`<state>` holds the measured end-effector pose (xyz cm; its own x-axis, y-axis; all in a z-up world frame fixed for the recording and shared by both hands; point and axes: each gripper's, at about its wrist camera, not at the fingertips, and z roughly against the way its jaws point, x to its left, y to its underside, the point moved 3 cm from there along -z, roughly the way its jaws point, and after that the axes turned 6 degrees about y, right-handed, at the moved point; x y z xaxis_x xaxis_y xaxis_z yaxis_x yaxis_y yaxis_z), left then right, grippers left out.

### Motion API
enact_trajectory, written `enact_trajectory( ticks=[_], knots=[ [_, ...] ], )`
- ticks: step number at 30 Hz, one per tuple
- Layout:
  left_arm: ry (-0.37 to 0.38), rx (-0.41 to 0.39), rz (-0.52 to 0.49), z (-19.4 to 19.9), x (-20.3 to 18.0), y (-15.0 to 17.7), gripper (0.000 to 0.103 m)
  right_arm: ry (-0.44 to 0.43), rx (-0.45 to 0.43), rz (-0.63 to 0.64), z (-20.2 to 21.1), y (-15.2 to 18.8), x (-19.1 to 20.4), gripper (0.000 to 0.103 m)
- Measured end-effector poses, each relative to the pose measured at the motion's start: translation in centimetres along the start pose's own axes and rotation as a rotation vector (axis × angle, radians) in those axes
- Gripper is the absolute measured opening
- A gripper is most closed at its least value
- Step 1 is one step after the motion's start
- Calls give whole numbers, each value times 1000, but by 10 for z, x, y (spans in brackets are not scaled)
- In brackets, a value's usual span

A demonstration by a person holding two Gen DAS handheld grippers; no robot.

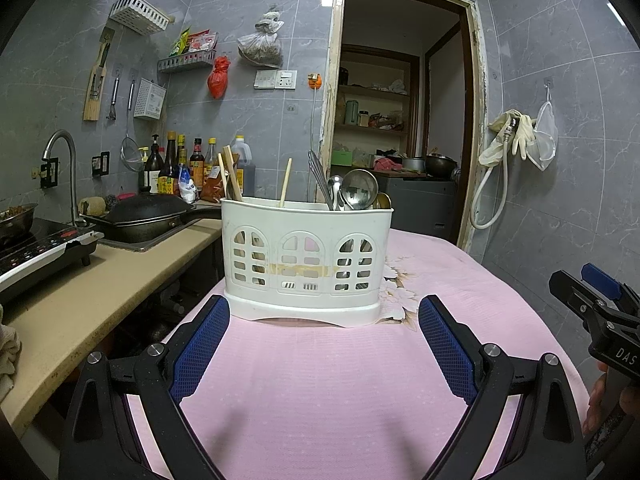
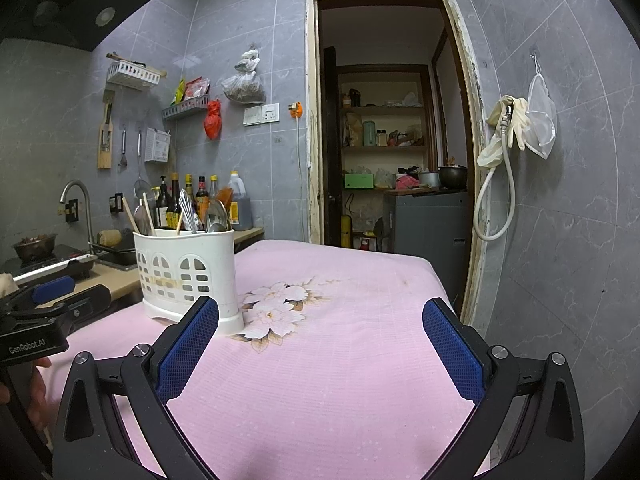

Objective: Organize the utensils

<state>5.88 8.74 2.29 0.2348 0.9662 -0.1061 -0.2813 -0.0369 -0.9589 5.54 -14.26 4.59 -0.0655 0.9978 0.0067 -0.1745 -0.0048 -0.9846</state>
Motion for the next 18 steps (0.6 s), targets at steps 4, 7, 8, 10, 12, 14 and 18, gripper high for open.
enact_trajectory(
  ticks=[4, 7, 8, 10, 12, 14, 18],
  knots=[
    [0, 1, -1, 0, 0, 0, 93, 0, 1, -1, 0, 0, 0, 103],
    [1, 1, 0, 0, 0, 0, 93, 0, 1, -1, 0, 0, 0, 103],
    [1, 1, 1, 0, 0, 0, 93, 0, 1, 0, 0, -1, 0, 103],
    [0, 1, 1, 0, 0, 0, 93, 0, 1, 0, 1, 0, 0, 103],
    [1, 3, 3, 0, 0, 0, 93, 0, 2, 0, 1, 0, 0, 103],
    [2, 4, 5, 1, 1, 0, 93, 0, 3, 0, 1, 0, 0, 103],
    [7, 14, 24, 0, 4, 2, 93, 0, 2, -1, 1, 0, 0, 103]
  ],
)
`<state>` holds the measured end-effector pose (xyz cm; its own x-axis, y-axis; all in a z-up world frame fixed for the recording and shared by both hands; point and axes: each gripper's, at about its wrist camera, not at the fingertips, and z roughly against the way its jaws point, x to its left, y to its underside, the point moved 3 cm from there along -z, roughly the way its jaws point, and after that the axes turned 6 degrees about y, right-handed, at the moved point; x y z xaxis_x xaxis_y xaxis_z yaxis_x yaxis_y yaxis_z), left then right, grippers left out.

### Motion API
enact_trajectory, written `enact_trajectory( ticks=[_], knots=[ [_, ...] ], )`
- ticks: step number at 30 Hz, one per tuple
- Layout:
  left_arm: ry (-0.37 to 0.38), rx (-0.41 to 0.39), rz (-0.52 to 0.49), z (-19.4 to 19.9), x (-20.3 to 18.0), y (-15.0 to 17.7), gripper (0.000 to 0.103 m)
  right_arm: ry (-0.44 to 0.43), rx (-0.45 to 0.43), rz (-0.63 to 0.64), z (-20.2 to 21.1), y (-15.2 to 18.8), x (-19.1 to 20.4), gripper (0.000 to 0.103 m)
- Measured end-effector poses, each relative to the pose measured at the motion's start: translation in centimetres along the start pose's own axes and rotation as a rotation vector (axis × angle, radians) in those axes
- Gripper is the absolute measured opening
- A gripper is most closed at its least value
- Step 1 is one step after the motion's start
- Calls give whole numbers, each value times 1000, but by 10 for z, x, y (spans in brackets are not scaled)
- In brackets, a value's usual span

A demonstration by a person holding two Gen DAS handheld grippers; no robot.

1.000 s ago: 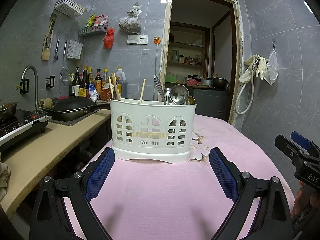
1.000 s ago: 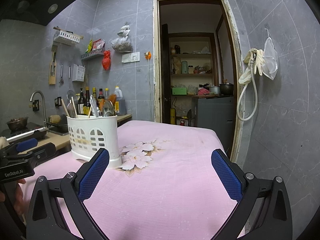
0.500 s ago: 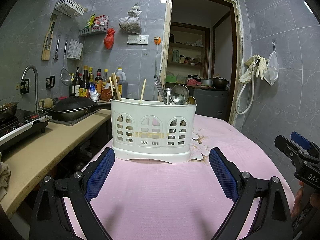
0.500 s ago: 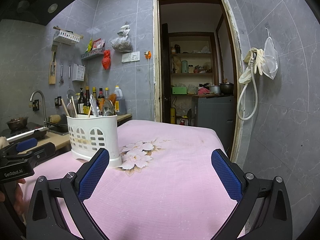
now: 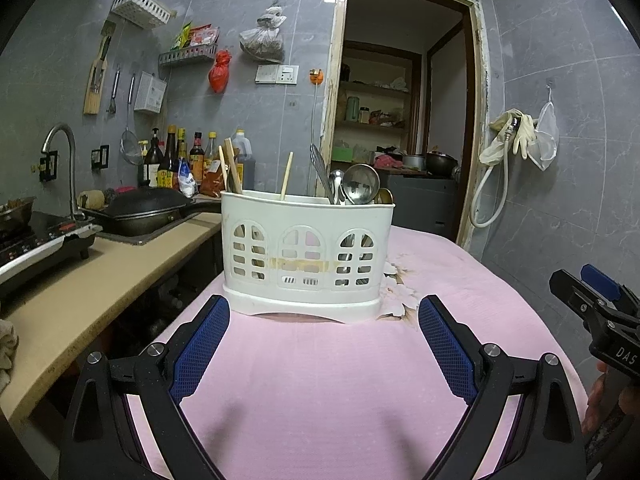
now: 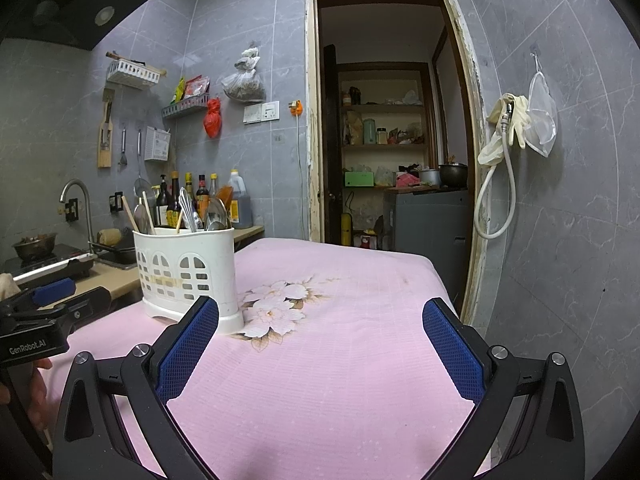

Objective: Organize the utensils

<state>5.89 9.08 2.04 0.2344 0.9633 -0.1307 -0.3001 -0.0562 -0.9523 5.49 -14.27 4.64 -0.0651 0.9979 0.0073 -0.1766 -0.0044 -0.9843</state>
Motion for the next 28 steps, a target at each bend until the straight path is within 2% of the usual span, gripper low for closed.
enact_trajectory(
  ticks=[4, 7, 12, 28],
  knots=[
    [9, 11, 26, -2, 3, 2, 93, 0, 1, 0, 0, 0, 0, 103],
    [-27, -3, 24, 1, 4, 2, 93, 0, 2, 1, 1, 0, 0, 103],
    [-37, -24, 15, 3, 4, 2, 93, -1, 3, 4, 2, 1, 1, 103],
    [-51, -4, 16, -2, 7, 6, 93, -1, 6, 6, 6, 2, 1, 103]
  ],
)
